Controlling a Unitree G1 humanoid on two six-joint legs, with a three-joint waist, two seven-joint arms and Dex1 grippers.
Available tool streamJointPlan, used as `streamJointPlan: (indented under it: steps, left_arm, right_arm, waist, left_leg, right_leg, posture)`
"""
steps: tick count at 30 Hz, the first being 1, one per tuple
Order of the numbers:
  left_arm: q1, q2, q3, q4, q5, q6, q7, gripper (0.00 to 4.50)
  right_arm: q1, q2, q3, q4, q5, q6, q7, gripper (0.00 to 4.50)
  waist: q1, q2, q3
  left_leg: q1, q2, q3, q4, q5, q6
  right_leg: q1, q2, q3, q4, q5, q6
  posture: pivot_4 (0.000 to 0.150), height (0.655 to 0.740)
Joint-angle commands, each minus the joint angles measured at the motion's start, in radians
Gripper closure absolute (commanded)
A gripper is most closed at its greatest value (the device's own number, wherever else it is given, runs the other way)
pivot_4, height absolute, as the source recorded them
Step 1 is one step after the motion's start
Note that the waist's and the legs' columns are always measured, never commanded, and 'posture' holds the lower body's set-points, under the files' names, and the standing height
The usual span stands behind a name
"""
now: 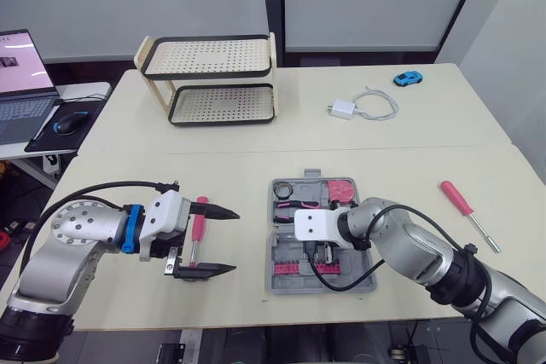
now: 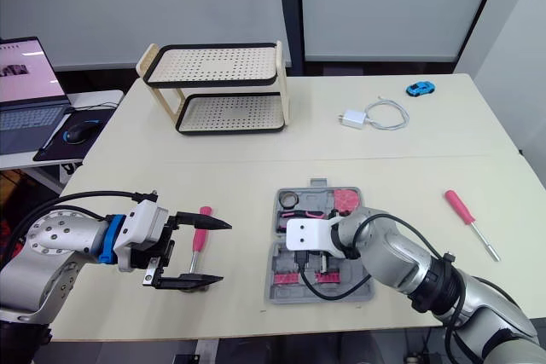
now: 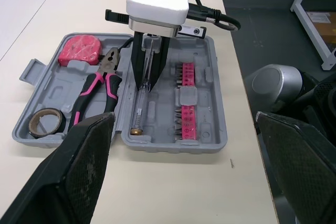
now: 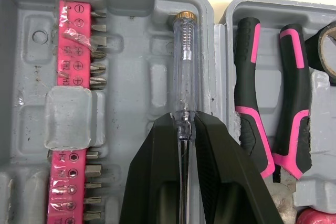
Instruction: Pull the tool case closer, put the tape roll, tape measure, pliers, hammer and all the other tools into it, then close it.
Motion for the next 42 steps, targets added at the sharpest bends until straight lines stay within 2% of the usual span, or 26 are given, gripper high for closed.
streamJointPlan:
  steps: [1, 2, 7, 21, 24, 27, 28, 42]
  left_arm:
    - [0.003, 0.018, 0.017, -0.003, 0.002, -0.017, -0.006, 0.0]
    - [0.001, 0.018, 0.017, -0.001, 0.003, -0.017, -0.006, 0.0]
    - [-0.001, 0.018, 0.015, -0.001, 0.005, -0.014, -0.006, 0.0]
    - [-0.015, 0.009, 0.002, 0.003, 0.01, -0.012, -0.004, 0.0]
    - [-0.019, 0.008, 0.0, 0.005, 0.011, -0.012, -0.005, 0.0]
    - [-0.021, 0.009, -0.002, 0.008, 0.012, -0.014, -0.006, 0.0]
    - [-0.021, 0.01, -0.002, 0.009, 0.012, -0.014, -0.007, 0.0]
    - [-0.026, 0.009, -0.005, 0.006, 0.011, -0.007, -0.001, 0.0]
  right_arm:
    - [-0.006, 0.01, -0.007, -0.019, -0.013, -0.013, 0.006, 4.34]
    - [-0.004, 0.011, -0.007, -0.019, -0.014, -0.014, 0.006, 4.34]
    - [-0.002, 0.009, -0.012, -0.015, -0.026, -0.025, 0.002, 2.7]
    - [0.008, 0.013, -0.045, -0.027, -0.031, -0.022, 0.012, 2.7]
    - [0.017, 0.011, -0.047, -0.029, -0.031, -0.022, 0.012, 3.32]
    - [0.026, 0.011, -0.045, -0.025, -0.034, -0.024, 0.01, 4.32]
    - [0.029, 0.011, -0.045, -0.022, -0.035, -0.025, 0.008, 4.47]
    - [0.044, 0.016, -0.054, 0.005, -0.041, -0.042, -0.004, 4.47]
  waist:
    - [0.0, 0.0, 0.0]
    - [0.0, 0.0, 0.0]
    - [0.0, 0.0, 0.0]
    - [0.0, 0.0, 0.0]
    - [0.0, 0.0, 0.0]
    - [0.0, 0.0, 0.0]
    - [0.0, 0.0, 0.0]
    - [0.0, 0.0, 0.0]
  left_leg:
    - [0.0, 0.0, 0.0, 0.0, 0.0, 0.0]
    - [0.0, 0.0, 0.0, 0.0, 0.0, 0.0]
    - [0.0, 0.0, 0.0, 0.0, 0.0, 0.0]
    - [0.0, 0.0, 0.0, 0.0, 0.0, 0.0]
    - [0.0, 0.0, 0.0, 0.0, 0.0, 0.0]
    - [0.0, 0.0, 0.0, 0.0, 0.0, 0.0]
    - [0.0, 0.0, 0.0, 0.0, 0.0, 0.0]
    - [-0.001, 0.0, 0.0, 0.0, 0.0, 0.0]
  right_leg:
    - [0.0, 0.0, 0.0, 0.0, 0.0, 0.0]
    - [0.0, 0.0, 0.0, 0.0, 0.0, 0.0]
    - [0.0, 0.0, 0.0, 0.0, 0.0, 0.0]
    - [-0.001, 0.0, 0.0, 0.0, 0.0, 0.0]
    - [-0.001, 0.0, 0.0, 0.0, 0.0, 0.0]
    - [-0.001, 0.0, 0.0, 0.0, 0.0, 0.0]
    - [-0.001, 0.0, 0.0, 0.0, 0.0, 0.0]
    - [-0.001, 0.0, 0.0, 0.0, 0.0, 0.0]
  posture:
    - [0.15, 0.74]
    - [0.15, 0.74]
    - [0.15, 0.74]
    - [0.15, 0.74]
    - [0.15, 0.74]
    - [0.15, 0.74]
    - [0.15, 0.74]
    - [0.15, 0.74]
